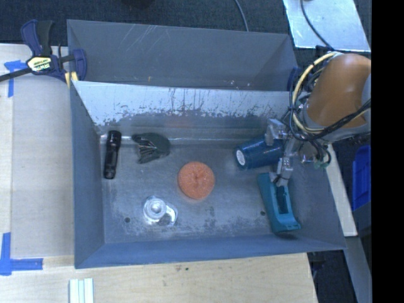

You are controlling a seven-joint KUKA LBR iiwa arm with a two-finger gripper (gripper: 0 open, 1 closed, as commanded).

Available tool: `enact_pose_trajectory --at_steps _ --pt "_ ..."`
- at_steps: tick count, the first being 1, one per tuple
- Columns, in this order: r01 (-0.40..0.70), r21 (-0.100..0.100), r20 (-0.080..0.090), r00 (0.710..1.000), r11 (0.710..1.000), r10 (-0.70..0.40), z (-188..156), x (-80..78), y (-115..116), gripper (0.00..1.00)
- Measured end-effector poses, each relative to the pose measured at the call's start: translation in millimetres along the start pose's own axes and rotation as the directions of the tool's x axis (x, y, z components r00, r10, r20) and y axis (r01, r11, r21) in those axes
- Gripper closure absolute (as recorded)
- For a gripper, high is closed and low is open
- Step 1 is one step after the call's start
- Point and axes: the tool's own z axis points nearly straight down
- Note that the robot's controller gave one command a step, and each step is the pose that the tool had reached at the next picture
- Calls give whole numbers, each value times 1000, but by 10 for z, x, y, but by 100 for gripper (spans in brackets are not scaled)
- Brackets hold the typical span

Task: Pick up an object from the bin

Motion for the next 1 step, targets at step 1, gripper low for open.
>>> enact_pose_trajectory --at_steps 1 --pt "36 7 17 999 999 -36 153 -68 77 0"
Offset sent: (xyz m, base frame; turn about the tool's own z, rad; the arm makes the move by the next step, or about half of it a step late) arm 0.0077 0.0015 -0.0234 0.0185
